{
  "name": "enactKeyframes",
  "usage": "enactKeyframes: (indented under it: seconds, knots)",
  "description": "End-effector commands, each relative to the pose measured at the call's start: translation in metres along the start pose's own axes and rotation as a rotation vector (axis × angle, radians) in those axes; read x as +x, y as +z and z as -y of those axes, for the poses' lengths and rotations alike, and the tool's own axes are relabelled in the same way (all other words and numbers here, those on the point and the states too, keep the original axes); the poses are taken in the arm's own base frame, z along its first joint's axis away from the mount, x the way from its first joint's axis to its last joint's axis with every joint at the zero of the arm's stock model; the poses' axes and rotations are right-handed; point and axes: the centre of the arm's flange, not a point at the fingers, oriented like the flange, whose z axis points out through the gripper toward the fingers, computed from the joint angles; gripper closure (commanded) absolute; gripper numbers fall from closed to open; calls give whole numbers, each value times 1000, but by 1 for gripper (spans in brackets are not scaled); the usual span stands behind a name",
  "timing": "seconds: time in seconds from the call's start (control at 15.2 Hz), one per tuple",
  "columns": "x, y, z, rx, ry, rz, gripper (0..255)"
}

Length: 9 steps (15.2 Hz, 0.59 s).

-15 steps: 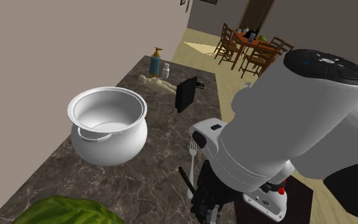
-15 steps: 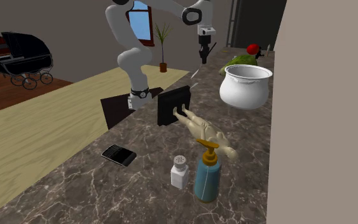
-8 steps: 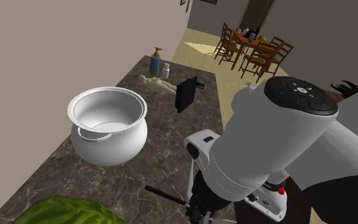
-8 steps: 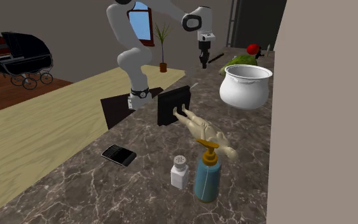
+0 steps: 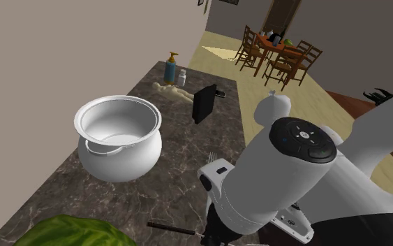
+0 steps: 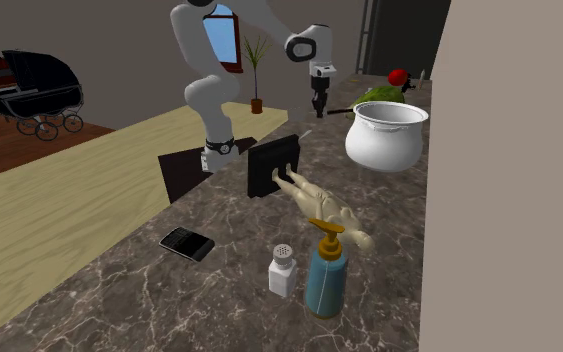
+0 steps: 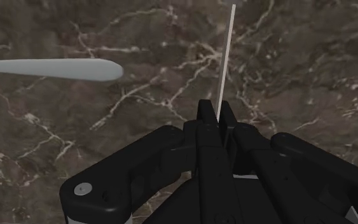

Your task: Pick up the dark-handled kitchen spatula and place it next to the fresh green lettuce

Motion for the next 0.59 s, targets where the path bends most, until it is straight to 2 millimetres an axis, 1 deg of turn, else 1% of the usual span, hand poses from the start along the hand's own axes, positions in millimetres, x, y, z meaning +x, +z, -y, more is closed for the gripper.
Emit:
enactKeyframes:
  seconds: [0.0,0.13,0.53]
  knots:
    - [0,12,-1,0,0,0,255]
    - [-1,24,-1,0,0,0,255]
    - [-1,24,-1,0,0,0,255]
